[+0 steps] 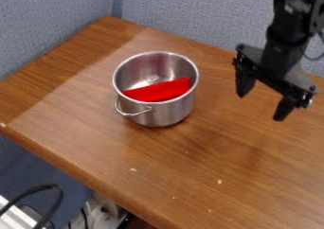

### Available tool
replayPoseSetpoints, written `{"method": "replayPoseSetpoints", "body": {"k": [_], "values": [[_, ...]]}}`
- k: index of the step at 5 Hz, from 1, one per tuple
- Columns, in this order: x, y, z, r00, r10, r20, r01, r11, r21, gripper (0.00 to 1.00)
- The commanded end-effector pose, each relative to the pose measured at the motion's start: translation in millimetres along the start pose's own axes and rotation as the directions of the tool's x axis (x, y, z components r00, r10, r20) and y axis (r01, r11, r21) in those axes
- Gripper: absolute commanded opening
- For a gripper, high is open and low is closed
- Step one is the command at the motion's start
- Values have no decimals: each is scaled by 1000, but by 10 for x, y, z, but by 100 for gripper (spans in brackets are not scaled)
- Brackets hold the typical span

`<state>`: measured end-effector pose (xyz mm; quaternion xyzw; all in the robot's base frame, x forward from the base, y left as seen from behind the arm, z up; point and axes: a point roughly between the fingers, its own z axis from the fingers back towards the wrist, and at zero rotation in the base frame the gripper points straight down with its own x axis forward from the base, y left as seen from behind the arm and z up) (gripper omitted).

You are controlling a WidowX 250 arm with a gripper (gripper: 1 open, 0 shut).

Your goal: Put the red object in the metal pot

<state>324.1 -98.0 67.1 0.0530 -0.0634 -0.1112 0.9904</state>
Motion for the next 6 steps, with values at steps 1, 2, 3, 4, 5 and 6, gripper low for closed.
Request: {"method": "replayPoseSetpoints", "body": {"k": [1,2,3,4,5,6], "values": [[48,-74,-49,999,-11,34,11,1000,10,100],[3,-106,-53,999,38,10,-38,999,9,100],[3,-119,-45,999,-36,21,36,999,4,100],[7,-111,13,993,-108,40,107,994,5,100],[5,-213,57,990,-132,41,132,991,10,100],[34,-229,126,986,-159,49,157,987,38,100]]}}
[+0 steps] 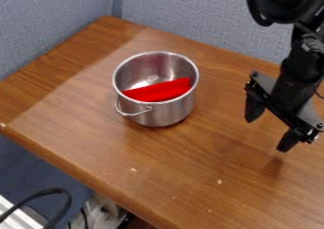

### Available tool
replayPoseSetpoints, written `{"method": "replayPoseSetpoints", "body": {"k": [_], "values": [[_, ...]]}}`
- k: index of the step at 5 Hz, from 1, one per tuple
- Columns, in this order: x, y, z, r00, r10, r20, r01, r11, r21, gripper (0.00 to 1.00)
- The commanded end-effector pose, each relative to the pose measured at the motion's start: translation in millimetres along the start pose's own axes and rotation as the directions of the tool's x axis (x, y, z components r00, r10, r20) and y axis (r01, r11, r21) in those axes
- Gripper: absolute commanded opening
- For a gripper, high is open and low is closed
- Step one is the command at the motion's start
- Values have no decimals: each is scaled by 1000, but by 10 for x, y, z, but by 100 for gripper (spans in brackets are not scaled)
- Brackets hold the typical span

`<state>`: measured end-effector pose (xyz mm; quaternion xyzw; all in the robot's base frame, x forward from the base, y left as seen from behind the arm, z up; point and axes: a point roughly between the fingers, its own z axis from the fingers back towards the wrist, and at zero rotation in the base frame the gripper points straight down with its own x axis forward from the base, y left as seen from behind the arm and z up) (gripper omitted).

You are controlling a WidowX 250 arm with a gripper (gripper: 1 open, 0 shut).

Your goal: Put the red object in the metal pot

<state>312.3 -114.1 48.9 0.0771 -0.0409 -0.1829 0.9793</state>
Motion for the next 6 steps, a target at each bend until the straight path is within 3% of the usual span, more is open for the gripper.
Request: {"method": "replayPoseSetpoints", "body": {"k": [1,2,3,4,5,6], "values": [[148,115,202,996,-16,83,15,1000,12,100],[189,260,160,997,-26,79,24,999,23,100],[156,331,280,995,-42,89,39,999,34,100],[4,381,387,995,-35,91,33,999,23,100],[-194,419,649,993,64,99,-60,997,-37,100],[-68,492,724,991,100,86,-95,994,-54,100]]}}
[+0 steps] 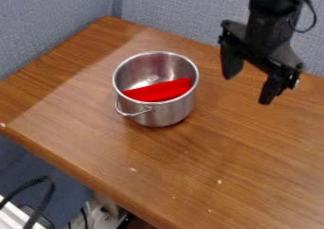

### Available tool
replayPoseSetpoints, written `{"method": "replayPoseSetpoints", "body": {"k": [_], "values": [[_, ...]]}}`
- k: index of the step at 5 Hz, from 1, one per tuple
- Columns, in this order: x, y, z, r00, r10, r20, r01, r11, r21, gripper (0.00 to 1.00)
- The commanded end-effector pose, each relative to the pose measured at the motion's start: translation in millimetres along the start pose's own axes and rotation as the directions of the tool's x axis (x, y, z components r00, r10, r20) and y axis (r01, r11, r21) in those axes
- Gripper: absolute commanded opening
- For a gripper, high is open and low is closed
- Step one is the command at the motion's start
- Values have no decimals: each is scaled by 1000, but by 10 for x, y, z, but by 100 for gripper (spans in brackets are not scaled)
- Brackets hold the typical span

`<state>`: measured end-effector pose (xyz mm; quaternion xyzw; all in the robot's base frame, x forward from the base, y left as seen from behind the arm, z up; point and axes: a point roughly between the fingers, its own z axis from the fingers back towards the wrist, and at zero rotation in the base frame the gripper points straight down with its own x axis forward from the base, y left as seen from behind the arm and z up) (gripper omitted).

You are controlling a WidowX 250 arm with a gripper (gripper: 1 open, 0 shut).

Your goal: Put the red object in the metal pot

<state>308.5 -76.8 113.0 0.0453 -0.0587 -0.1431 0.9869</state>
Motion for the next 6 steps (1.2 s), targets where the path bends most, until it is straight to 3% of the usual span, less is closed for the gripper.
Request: {"method": "replayPoseSetpoints", "body": {"k": [1,3,4,6], "values": [[170,4,164,998,59,24,-58,998,-27,100],[239,-263,-6,1000,21,23,-20,999,-36,100],[289,-266,-7,1000,12,19,-11,999,-35,100],[225,-219,57,1000,12,14,-11,999,-34,100]]}}
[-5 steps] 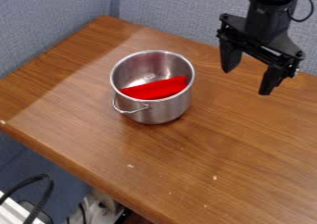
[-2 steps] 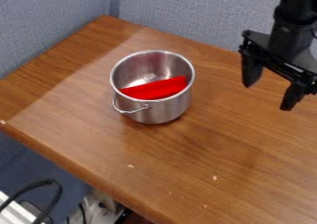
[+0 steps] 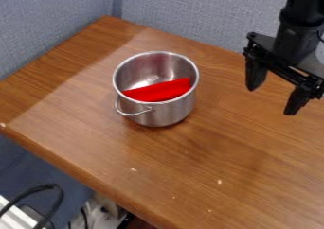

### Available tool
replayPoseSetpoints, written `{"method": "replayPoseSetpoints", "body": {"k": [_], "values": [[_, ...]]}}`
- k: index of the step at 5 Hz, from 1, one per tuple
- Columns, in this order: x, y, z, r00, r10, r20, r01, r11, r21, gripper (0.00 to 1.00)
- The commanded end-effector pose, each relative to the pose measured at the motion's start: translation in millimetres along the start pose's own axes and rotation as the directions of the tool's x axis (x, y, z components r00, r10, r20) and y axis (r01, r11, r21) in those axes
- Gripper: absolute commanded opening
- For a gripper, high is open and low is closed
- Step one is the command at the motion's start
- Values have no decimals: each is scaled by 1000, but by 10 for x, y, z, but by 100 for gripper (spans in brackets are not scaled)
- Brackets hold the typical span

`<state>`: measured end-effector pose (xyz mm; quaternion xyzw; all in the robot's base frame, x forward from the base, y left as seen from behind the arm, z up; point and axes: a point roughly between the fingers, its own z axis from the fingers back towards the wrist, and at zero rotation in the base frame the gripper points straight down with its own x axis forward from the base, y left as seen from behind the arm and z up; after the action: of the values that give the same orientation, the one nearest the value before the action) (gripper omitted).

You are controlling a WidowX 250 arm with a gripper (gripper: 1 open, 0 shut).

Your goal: Put the red object in the metal pot

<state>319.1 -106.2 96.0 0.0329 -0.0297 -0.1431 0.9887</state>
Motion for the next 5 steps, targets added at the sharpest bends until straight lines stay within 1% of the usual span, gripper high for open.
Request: {"method": "replayPoseSetpoints", "body": {"k": [1,2,3,4,5], "values": [[-7,84,296,997,17,69,-17,1000,0,100],[-26,145,360,997,26,76,-26,1000,0,100],[-51,82,243,996,56,76,-56,998,0,100],[-30,12,118,993,80,83,-80,997,-1,100],[-29,23,184,994,61,87,-62,998,4,100]]}}
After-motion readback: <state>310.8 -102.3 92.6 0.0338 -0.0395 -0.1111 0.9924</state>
